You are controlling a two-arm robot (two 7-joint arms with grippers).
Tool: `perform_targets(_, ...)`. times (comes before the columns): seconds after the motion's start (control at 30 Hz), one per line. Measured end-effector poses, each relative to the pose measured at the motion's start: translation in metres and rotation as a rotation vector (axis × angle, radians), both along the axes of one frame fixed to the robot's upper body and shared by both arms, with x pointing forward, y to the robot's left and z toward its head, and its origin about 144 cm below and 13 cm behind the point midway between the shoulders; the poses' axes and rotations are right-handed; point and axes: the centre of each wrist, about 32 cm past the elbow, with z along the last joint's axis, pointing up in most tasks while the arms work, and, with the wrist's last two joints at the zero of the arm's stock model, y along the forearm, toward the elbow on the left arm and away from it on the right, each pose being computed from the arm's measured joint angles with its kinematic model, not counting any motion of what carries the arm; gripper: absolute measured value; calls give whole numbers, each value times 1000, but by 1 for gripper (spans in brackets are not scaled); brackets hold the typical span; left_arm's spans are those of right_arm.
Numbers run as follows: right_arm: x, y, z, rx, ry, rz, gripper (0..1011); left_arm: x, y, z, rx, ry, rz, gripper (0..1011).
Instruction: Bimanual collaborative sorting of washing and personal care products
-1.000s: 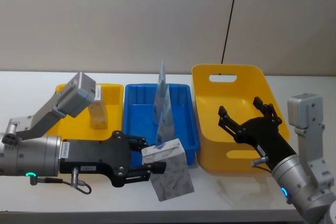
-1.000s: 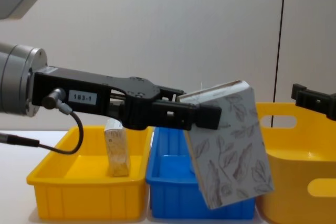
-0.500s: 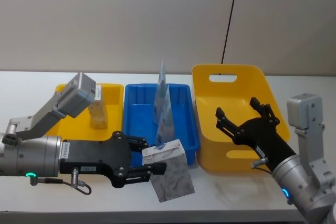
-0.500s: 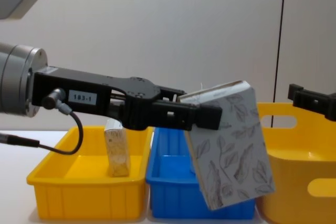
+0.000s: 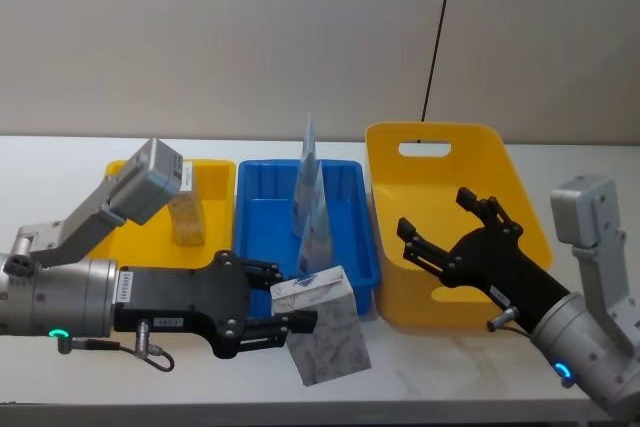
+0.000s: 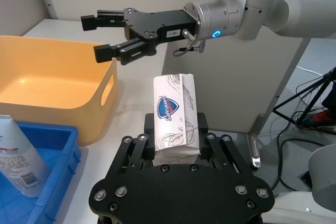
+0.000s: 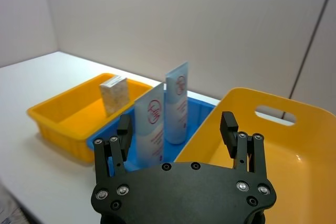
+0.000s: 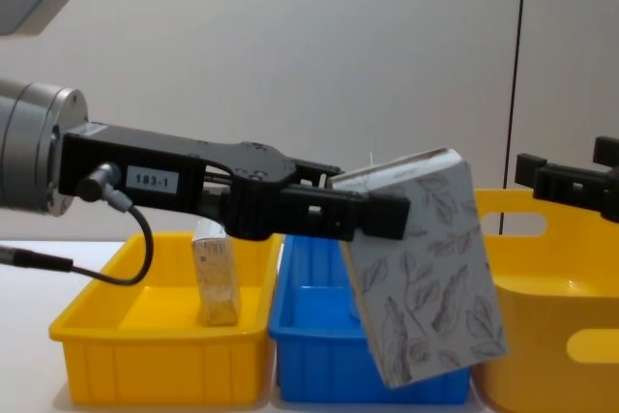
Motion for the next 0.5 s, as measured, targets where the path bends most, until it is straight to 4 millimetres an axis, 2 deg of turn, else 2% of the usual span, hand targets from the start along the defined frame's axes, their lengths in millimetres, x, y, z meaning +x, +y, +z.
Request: perform_targets(0.5,5,-34,18,-78,15,244,1003,0,0,0,0,0,0,392)
